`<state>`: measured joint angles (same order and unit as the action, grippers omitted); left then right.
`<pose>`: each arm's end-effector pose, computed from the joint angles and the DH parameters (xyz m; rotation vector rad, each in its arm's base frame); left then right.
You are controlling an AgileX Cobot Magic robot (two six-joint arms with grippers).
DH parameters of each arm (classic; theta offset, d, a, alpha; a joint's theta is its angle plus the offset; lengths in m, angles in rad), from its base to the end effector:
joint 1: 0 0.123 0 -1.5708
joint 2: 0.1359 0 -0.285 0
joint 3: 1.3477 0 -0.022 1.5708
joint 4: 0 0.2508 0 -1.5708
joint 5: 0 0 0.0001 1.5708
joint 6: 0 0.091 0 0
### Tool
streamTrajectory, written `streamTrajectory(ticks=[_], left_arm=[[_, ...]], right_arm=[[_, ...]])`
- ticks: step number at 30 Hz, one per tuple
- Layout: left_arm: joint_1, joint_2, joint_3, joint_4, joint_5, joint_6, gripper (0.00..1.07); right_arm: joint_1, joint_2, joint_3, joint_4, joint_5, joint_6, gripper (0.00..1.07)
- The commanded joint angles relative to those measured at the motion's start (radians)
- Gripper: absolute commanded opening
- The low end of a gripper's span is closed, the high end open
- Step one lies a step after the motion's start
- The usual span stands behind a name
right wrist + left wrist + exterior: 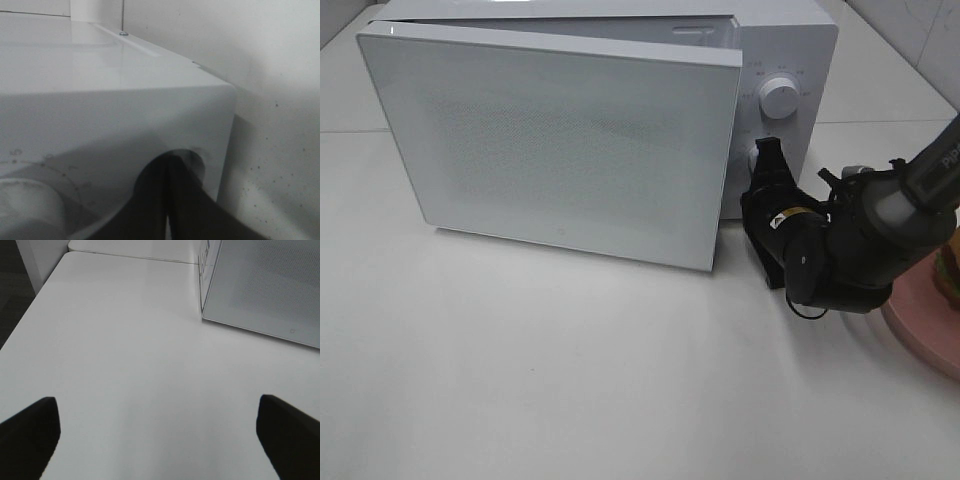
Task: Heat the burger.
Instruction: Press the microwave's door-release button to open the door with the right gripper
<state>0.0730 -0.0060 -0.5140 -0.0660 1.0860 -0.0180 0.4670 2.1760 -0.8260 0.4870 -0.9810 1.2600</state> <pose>-0.0082 -0.0059 0.2792 -0.0883 2.0462 -0.0447 0.3449 0.1343 0.0729 1.2659 1.5596 0.9726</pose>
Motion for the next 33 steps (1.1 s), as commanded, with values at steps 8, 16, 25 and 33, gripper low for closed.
streamTrajectory(ticks=[8,16,25,33], left_arm=[[-0.003,-0.010,-0.001,-0.004,-0.016,-0.002,1.00],[-0.003,-0.010,-0.001,-0.004,-0.016,-0.002,1.00],[-0.003,-0.010,-0.001,-0.004,-0.016,-0.002,1.00],[-0.003,-0.010,-0.001,-0.004,-0.016,-0.002,1.00]], right_arm=[[-0.038,-0.014,-0.088,-0.067,-0.196,-0.002,0.00],[-0.035,-0.016,-0.087,-0.106,-0.117,0.064,0.00],[-0.035,-0.049,-0.039,-0.111,-0.067,0.070,0.00],[-0.035,-0.062,0.009,-0.129,-0.057,0.091,0.00]])
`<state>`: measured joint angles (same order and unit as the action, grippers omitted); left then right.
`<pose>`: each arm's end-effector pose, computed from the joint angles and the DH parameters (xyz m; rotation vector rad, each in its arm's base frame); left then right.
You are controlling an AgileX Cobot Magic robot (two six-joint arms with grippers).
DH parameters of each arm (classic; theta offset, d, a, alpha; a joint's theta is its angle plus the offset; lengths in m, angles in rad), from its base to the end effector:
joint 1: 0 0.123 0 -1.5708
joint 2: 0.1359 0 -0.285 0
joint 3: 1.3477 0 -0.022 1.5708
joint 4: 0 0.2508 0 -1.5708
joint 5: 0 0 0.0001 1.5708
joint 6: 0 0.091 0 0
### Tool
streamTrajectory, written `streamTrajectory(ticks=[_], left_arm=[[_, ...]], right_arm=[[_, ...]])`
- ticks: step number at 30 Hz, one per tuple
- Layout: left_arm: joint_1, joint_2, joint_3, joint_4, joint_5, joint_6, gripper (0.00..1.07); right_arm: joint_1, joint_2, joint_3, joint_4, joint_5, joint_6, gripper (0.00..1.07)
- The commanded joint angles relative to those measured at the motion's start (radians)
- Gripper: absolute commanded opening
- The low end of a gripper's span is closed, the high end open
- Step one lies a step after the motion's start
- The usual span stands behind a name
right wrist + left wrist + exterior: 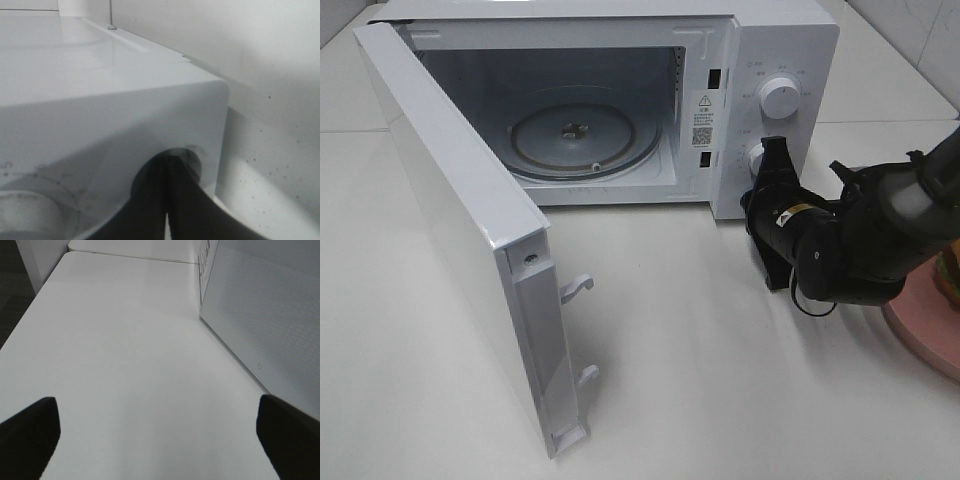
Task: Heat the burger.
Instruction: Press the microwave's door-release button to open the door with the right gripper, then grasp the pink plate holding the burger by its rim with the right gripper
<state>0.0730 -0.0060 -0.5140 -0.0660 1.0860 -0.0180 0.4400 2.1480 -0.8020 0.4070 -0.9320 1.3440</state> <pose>-0.0082 -0.0059 0.2792 -0.0883 2.0462 -0.0447 0.3424 0.1293 0.0755 1.3136 1.5940 1.0227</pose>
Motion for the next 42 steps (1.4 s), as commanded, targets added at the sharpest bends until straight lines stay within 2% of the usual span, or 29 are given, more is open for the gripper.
streamTrajectory(ticks=[1,26,42], left_arm=[[-0.003,-0.010,-0.001,-0.004,-0.016,-0.002,1.00],[-0.003,-0.010,-0.001,-0.004,-0.016,-0.002,1.00],[-0.003,-0.009,-0.001,-0.004,-0.016,-0.002,1.00]], right_arm=[[-0.008,-0.034,-0.015,-0.049,-0.106,0.007,0.00],[0.004,-0.062,0.080,-0.091,-0.068,0.061,0.00],[0.004,-0.167,0.219,-0.089,-0.068,0.030,0.00]])
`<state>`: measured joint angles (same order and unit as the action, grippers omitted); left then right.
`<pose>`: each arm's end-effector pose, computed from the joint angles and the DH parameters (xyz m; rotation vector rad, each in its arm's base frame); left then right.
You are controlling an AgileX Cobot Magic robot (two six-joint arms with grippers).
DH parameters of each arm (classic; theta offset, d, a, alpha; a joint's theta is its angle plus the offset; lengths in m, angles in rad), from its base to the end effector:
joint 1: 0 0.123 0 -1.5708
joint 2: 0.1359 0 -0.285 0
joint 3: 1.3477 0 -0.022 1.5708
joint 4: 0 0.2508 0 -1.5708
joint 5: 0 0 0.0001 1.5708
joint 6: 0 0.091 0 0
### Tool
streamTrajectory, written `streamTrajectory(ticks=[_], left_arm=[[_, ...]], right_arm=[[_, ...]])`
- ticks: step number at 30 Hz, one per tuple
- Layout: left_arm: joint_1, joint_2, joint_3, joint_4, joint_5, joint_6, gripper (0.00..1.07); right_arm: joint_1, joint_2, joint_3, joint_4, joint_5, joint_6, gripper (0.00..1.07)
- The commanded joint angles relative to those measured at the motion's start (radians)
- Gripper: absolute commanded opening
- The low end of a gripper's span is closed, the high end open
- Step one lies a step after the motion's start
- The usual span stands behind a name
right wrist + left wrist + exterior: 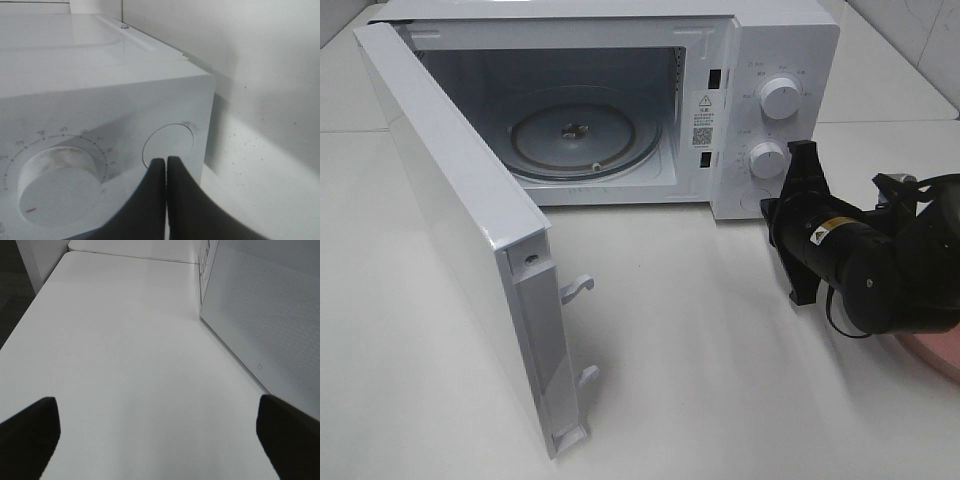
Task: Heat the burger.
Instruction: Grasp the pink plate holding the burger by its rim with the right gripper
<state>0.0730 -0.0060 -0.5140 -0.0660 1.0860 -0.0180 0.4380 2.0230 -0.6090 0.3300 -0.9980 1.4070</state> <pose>-0.0082 -0.0059 0.2792 -0.0883 2.0462 -0.0447 0.3022 0.1142 0.0916 1.2903 1.6199 1.0676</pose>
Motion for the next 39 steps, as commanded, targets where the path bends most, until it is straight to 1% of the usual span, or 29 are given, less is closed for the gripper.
streamTrajectory(ticks=[1,2,4,7,9,10,11,12,14,15,16,17,18,19,20,21,24,25,26,27,28,29,30,31,32,33,34,35,39], left_arm=[[-0.003,-0.009,-0.001,-0.004,-0.016,-0.002,1.00],[-0.003,-0.009,-0.001,-0.004,-0.016,-0.002,1.00],[-0.003,-0.009,-0.001,-0.004,-0.016,-0.002,1.00],[-0.003,-0.009,-0.001,-0.004,-0.016,-0.002,1.00],[-0.003,-0.009,-0.001,-0.004,-0.016,-0.002,1.00],[-0.003,-0.009,-0.001,-0.004,-0.016,-0.002,1.00],[-0.003,-0.009,-0.001,-0.004,-0.016,-0.002,1.00],[-0.003,-0.009,-0.001,-0.004,-0.016,-0.002,1.00],[-0.003,-0.009,-0.001,-0.004,-0.016,-0.002,1.00],[-0.003,-0.009,-0.001,-0.004,-0.016,-0.002,1.00],[-0.003,-0.009,-0.001,-0.004,-0.016,-0.002,1.00],[-0.003,-0.009,-0.001,-0.004,-0.016,-0.002,1.00],[-0.003,-0.009,-0.001,-0.004,-0.016,-0.002,1.00],[-0.003,-0.009,-0.001,-0.004,-0.016,-0.002,1.00],[-0.003,-0.009,-0.001,-0.004,-0.016,-0.002,1.00],[-0.003,-0.009,-0.001,-0.004,-0.016,-0.002,1.00],[-0.003,-0.009,-0.001,-0.004,-0.016,-0.002,1.00],[-0.003,-0.009,-0.001,-0.004,-0.016,-0.002,1.00],[-0.003,-0.009,-0.001,-0.004,-0.016,-0.002,1.00],[-0.003,-0.009,-0.001,-0.004,-0.016,-0.002,1.00],[-0.003,-0.009,-0.001,-0.004,-0.016,-0.002,1.00],[-0.003,-0.009,-0.001,-0.004,-0.016,-0.002,1.00],[-0.003,-0.009,-0.001,-0.004,-0.016,-0.002,1.00],[-0.003,-0.009,-0.001,-0.004,-0.016,-0.002,1.00],[-0.003,-0.009,-0.001,-0.004,-0.016,-0.002,1.00],[-0.003,-0.009,-0.001,-0.004,-0.016,-0.002,1.00],[-0.003,-0.009,-0.001,-0.004,-0.016,-0.002,1.00],[-0.003,-0.009,-0.001,-0.004,-0.016,-0.002,1.00],[-0.003,-0.009,-0.001,-0.004,-0.016,-0.002,1.00]], right_arm=[[0.006,-0.061,0.041,-0.013,0.005,-0.053,0.00],[0.006,-0.061,0.041,-0.013,0.005,-0.053,0.00],[0.006,-0.151,0.096,-0.010,0.090,-0.192,0.00],[0.006,-0.179,0.107,-0.010,0.119,-0.233,0.00],[0.006,-0.299,0.137,-0.004,0.301,-0.475,0.00],[0.006,-0.299,0.137,-0.004,0.301,-0.475,0.00],[0.006,-0.334,0.138,-0.002,0.365,-0.549,0.00],[0.006,-0.397,0.136,0.013,0.504,-0.703,0.00],[0.006,-0.426,0.136,0.021,0.560,-0.777,0.00],[0.006,-0.494,0.135,0.050,0.700,-0.957,0.00],[0.006,-0.494,0.135,0.050,0.700,-0.957,0.00],[0.006,-0.523,0.132,0.062,0.756,-1.038,0.00],[0.003,-0.572,0.124,0.077,0.896,-1.163,0.02],[0.003,-0.572,0.124,0.077,0.896,-1.163,0.02],[0.003,-0.614,0.110,0.076,0.998,-1.239,0.04],[0.003,-0.627,0.102,0.074,1.045,-1.258,0.09],[0.003,-0.639,0.096,0.069,1.077,-1.264,0.14],[0.003,-0.652,0.081,0.046,1.124,-1.264,0.24],[0.003,-0.652,0.063,0.003,1.163,-1.265,0.39],[0.003,-0.652,0.063,0.003,1.163,-1.265,0.39],[0.003,-0.652,0.054,-0.030,1.182,-1.273,0.49],[0.003,-0.652,0.029,-0.097,1.244,-1.281,0.71],[0.003,-0.652,0.029,-0.097,1.244,-1.281,0.71],[0.003,-0.652,0.015,-0.132,1.277,-1.286,0.83],[0.003,-0.652,-0.024,-0.220,1.365,-1.287,1.01],[0.003,-0.652,-0.024,-0.220,1.365,-1.287,1.01],[0.003,-0.652,-0.057,-0.287,1.433,-1.282,1.01],[0.003,-0.652,-0.057,-0.287,1.433,-1.282,1.01],[0.003,-0.639,-0.133,-0.390,1.559,-1.273,0.99]])
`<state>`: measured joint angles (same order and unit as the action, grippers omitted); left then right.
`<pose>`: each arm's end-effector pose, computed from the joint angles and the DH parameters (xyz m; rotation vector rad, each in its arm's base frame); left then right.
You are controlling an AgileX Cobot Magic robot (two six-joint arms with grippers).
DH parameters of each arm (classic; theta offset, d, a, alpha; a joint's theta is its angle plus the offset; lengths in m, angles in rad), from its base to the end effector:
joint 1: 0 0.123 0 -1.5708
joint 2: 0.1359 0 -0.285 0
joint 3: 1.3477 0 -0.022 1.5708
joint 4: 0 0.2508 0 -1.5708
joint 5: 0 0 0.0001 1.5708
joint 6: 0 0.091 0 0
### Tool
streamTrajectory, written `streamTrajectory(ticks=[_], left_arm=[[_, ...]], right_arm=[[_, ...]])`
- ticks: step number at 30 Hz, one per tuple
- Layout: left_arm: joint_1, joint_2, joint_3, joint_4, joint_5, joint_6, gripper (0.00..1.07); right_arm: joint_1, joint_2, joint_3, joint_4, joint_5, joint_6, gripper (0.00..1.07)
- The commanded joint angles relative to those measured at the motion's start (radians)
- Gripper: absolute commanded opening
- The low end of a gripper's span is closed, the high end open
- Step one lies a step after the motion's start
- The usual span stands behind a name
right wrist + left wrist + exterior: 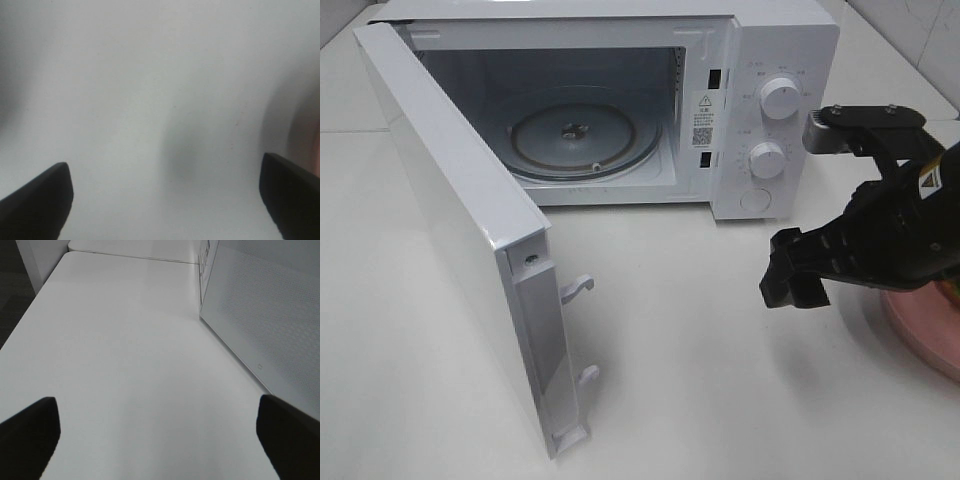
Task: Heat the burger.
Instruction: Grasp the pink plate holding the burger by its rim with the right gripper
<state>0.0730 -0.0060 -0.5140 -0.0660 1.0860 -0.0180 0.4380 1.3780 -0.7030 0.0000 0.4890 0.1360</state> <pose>-0.0082 -0.0059 0.2792 -0.0883 2.0462 -0.0447 0.2244 0.1051 0.2066 -0.4004 2.6311 0.1900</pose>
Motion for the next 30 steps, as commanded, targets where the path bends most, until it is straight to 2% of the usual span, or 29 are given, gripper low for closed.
streamTrajectory(ticks=[1,7,13,18,23,30], left_arm=[[-0.003,-0.009,-0.001,-0.004,-0.016,-0.002,1.00],[-0.003,-0.009,-0.001,-0.004,-0.016,-0.002,1.00],[-0.003,-0.009,-0.001,-0.004,-0.016,-0.002,1.00],[-0.003,-0.009,-0.001,-0.004,-0.016,-0.002,1.00],[-0.003,-0.009,-0.001,-0.004,-0.016,-0.002,1.00],[-0.003,-0.009,-0.001,-0.004,-0.016,-0.002,1.00]], right_arm=[[0.003,0.013,-0.052,-0.073,0.098,-0.003,0.99],[0.001,0.105,-0.107,-0.132,0.218,-0.003,0.95],[-0.095,0.250,-0.194,-0.155,0.314,-0.005,0.90],[-0.170,0.313,-0.224,-0.207,0.308,0.001,0.88],[-0.246,0.382,-0.240,-0.208,0.274,-0.010,0.87],[-0.301,0.450,-0.240,-0.199,0.223,-0.041,0.84]])
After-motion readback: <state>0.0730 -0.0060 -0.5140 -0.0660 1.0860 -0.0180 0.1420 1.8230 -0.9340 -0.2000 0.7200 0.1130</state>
